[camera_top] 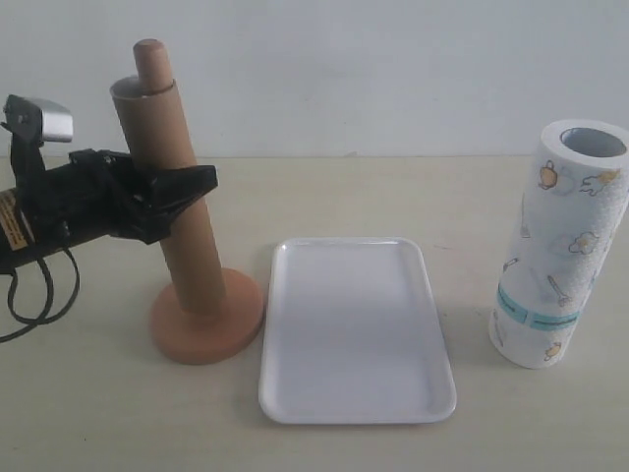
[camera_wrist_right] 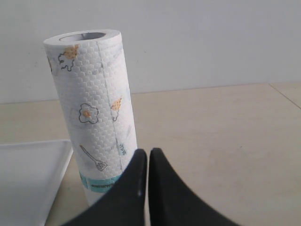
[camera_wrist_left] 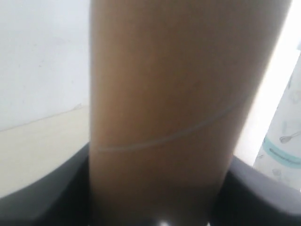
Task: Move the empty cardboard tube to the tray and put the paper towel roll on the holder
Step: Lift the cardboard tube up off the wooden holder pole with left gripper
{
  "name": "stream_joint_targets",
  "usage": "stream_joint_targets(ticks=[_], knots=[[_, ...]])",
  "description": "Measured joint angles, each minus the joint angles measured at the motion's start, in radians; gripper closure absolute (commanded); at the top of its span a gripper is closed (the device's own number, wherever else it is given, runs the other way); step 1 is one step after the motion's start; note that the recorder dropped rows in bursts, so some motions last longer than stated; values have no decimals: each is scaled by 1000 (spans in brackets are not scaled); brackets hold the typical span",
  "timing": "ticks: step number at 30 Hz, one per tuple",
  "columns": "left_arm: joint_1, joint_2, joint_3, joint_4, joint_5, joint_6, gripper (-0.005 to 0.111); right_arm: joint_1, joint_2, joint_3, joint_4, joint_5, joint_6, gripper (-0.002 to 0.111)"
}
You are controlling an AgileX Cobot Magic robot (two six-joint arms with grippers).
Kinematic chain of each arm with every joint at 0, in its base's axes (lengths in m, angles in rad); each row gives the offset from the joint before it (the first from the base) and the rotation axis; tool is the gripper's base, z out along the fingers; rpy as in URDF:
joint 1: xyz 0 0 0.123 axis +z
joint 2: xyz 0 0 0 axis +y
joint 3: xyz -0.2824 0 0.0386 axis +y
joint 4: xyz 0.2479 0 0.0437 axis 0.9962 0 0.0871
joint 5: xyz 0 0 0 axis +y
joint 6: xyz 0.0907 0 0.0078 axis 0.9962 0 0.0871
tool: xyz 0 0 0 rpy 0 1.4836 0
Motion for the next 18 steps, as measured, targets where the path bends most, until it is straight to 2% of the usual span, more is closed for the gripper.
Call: stream_joint_targets(ticks=[11,14,18], knots=[[0,-256,-4,-6,2,-11,103,0,0,0,0,0,0,107],[0,-341,-18,-28,19,-55,103,0,0,0,0,0,0,107],[0,-430,-87,-17,122,-187,103,0,0,0,0,0,0,107]])
